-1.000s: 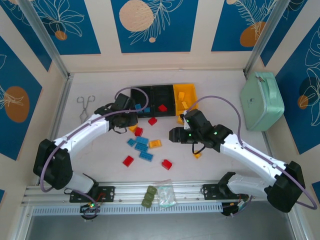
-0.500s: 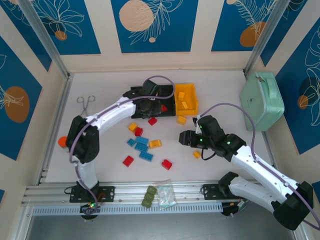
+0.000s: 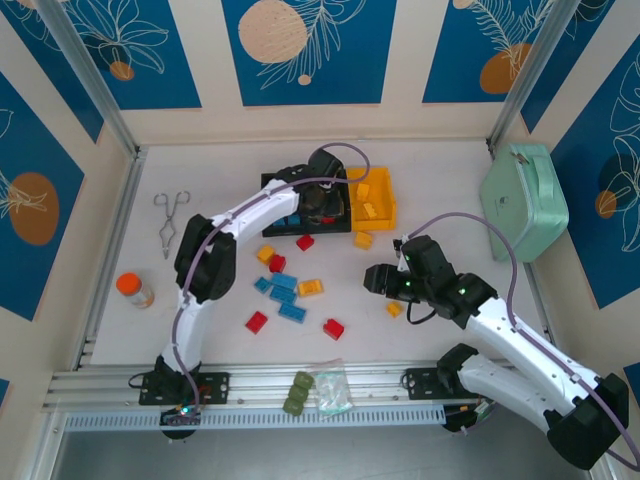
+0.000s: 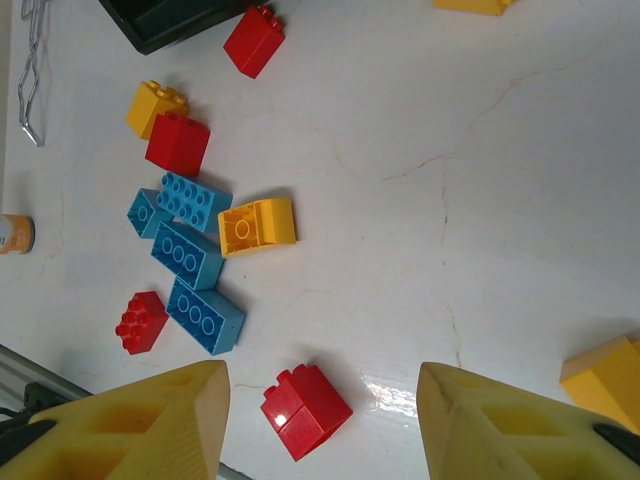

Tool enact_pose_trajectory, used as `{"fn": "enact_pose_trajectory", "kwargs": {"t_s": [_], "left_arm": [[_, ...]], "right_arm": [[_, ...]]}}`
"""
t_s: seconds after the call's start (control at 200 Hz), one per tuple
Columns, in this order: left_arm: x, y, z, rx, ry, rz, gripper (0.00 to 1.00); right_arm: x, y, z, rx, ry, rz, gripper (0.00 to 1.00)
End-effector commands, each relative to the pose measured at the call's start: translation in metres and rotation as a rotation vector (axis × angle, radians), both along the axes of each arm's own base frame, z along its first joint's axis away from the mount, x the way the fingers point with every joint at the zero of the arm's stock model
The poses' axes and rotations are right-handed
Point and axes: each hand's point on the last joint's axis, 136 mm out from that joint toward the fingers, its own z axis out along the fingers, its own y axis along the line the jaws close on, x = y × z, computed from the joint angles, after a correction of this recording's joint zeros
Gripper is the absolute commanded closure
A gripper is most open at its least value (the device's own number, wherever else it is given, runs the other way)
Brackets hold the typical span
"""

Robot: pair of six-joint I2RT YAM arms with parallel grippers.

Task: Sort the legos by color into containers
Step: Place the lego in the container.

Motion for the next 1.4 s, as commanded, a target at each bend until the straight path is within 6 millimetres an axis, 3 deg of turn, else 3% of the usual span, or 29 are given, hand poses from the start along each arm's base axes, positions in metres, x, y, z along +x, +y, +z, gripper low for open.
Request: {"fn": "enact_pose_trajectory", "kwargs": {"t_s": [0.0, 0.19, 0.33, 0.57, 0.785, 1.1, 1.251, 1.396], "left_arm": [[-0.004, -0.01, -0.009, 0.003, 0.043, -0.034, 0.82], [0.001, -0.018, -0.016, 0.003, 0.054, -0.043, 0.78], [0.004, -0.018, -0.016, 0.007, 0.048, -0.038, 0.63], [0.002, -0.018, 0.007, -0.005, 0.006, -0.055, 0.51], [-0.006, -0.016, 0.032, -0.035, -0.036, -0.069, 0.51], [-0.045, 0.0, 0.063, -0.113, -0.077, -0.123, 0.49], [-0.075, 0.014, 0.066, -0.173, -0.092, -0.159, 0.42], [-0.11, 0.04, 0.059, -0.188, -0.09, -0.17, 0.38]], "right_arm": [[-0.007, -0.005, -0.007, 0.0, 0.032, -0.011, 0.48], [-0.008, -0.008, -0.007, -0.002, 0.037, -0.019, 0.48], [-0.008, -0.011, -0.008, 0.001, 0.039, -0.027, 0.48], [-0.005, -0.008, -0.007, 0.008, 0.039, -0.022, 0.48], [-0.004, -0.009, -0.007, 0.002, 0.043, -0.028, 0.48], [0.004, -0.018, -0.012, -0.058, 0.051, -0.084, 0.4], [0.018, -0.029, -0.016, -0.15, 0.039, -0.143, 0.33], [0.035, -0.031, -0.018, -0.226, 0.024, -0.171, 0.31]]}}
